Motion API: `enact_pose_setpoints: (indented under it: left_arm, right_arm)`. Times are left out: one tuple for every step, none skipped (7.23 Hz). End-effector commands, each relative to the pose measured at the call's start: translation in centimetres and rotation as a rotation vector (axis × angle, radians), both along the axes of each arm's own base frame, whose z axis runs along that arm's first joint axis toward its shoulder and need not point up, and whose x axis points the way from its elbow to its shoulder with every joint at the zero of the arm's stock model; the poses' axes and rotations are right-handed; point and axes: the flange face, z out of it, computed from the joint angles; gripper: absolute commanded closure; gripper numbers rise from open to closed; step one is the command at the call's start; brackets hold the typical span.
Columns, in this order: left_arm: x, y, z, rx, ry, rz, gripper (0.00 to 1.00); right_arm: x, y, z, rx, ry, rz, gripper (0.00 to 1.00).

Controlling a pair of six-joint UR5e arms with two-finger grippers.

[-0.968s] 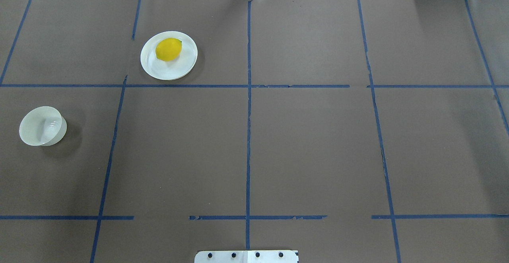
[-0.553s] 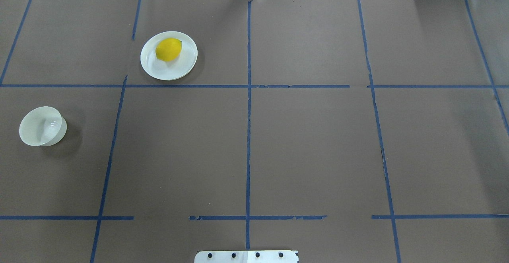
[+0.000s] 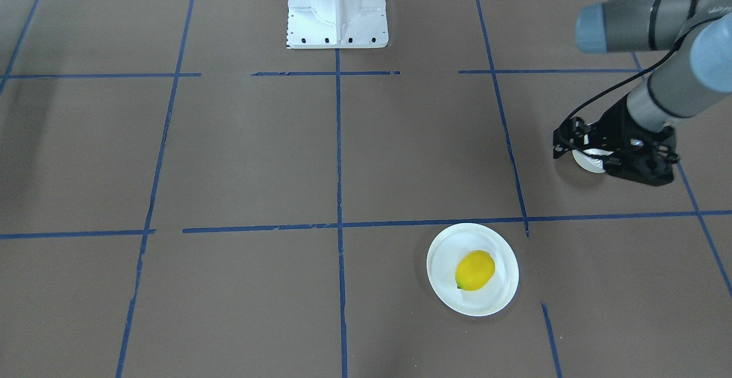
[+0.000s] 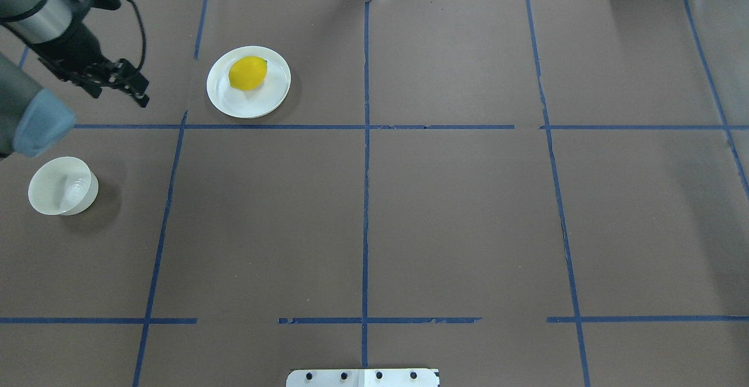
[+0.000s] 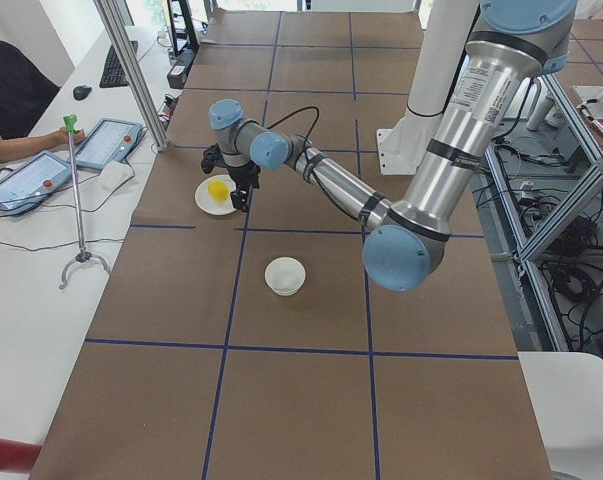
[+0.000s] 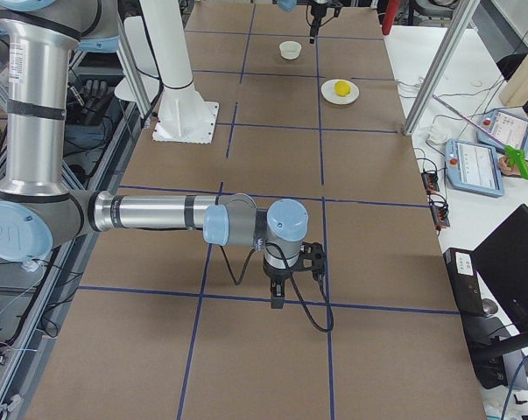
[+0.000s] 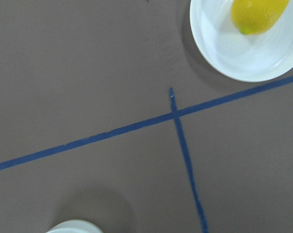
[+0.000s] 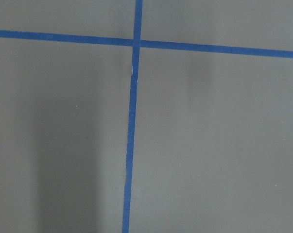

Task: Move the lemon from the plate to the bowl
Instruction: 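Move the left gripper over the yellow lemon on the white plate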

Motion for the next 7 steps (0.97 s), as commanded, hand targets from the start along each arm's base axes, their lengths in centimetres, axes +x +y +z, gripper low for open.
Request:
enact_pose_setpoints:
  left_arm:
    - [5.7,-6.5,-4.9,-0.018,-0.001,-0.029,0.0]
    - [7.6,-9.2,-5.7,-0.005,-0.013,-0.068,0.0]
    - [10.5,-10.4,-5.2,0.029,0.009,-0.049,0.0]
    - [12.6,-11.3,-4.8,0.068,0.037,-0.038,0.0]
    - [14.2,-12.1,-4.1,0.083,0.04,-0.031,0.0]
    - [15.9,-11.8,-2.9,0.108,0.04,-0.02,0.0]
    - [16.9,-11.5,-2.5,0.131,0.038,-0.014,0.0]
  right_arm:
    - [0.0,0.0,0.0,0.0,0.0,0.0,0.0]
    - [0.0,0.0,0.0,0.0,0.0,0.0,0.0]
    - [0.0,0.0,0.0,0.0,0.0,0.0,0.0]
    - [0.0,0.0,0.0,0.0,0.0,0.0,0.0]
    - [0.0,0.0,0.0,0.0,0.0,0.0,0.0]
    - [0.0,0.0,0.0,0.0,0.0,0.0,0.0]
    - [0.0,0.0,0.0,0.0,0.0,0.0,0.0]
